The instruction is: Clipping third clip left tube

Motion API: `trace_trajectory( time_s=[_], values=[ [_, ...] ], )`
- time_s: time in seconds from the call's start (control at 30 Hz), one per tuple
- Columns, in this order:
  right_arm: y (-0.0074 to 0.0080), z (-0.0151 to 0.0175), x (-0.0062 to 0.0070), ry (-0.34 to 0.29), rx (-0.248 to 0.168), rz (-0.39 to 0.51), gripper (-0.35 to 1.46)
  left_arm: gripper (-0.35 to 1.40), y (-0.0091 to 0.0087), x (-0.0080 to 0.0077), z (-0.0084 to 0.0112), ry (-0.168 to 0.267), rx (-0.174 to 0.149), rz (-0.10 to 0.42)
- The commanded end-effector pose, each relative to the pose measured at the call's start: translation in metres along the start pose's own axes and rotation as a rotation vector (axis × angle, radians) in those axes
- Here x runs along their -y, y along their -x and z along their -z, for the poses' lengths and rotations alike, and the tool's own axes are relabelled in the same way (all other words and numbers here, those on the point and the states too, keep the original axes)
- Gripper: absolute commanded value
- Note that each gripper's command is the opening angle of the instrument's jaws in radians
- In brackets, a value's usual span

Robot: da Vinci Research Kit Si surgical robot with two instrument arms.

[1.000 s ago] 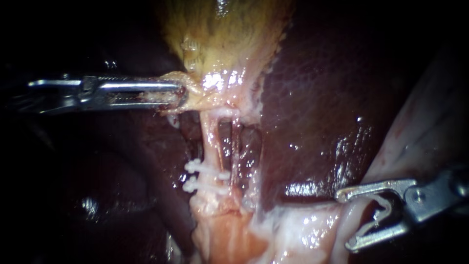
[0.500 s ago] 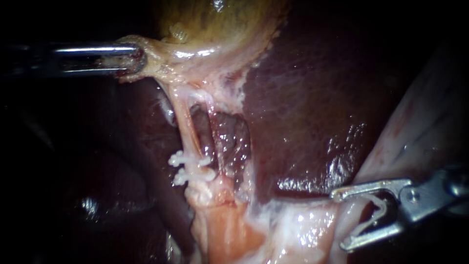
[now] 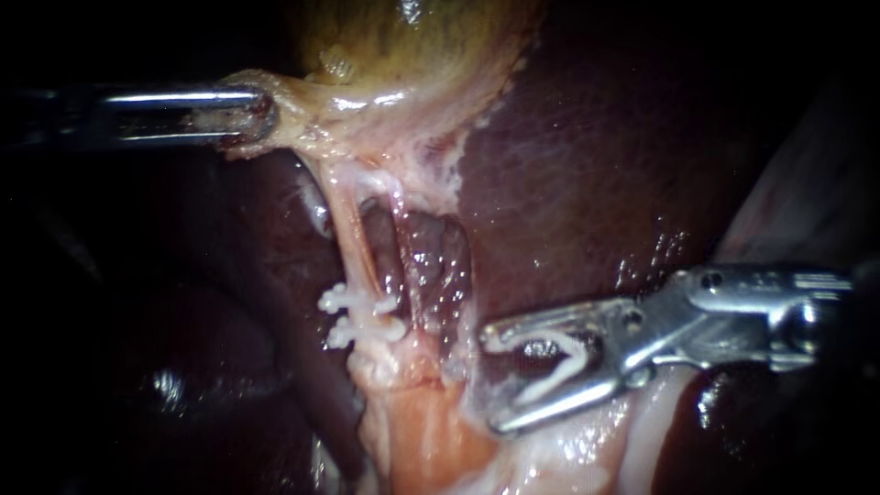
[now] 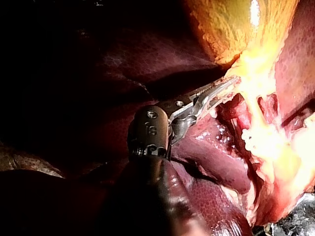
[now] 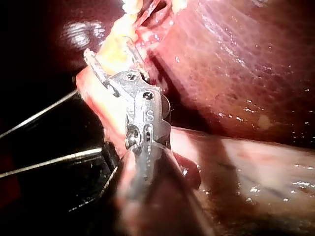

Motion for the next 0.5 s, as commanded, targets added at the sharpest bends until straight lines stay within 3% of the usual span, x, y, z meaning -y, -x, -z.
trace_trajectory(
  time_s=[0.03,0.27,0.5],
  values=[
    [-0.0005,-0.0004,-0.0003,0.008,-0.010,-0.003,0.50,-0.35,0.0000,0.0000,0.0000,-0.001,0.000,0.000],
    [-0.0035,-0.0027,-0.0030,0.055,-0.047,-0.020,0.50,-0.35,0.0000,-0.0001,-0.0001,-0.002,0.000,-0.006],
    [-0.0036,-0.0036,-0.0060,0.090,-0.062,-0.026,0.50,-0.35,0.0000,-0.0002,-0.0001,-0.002,-0.001,-0.006]
  ],
)
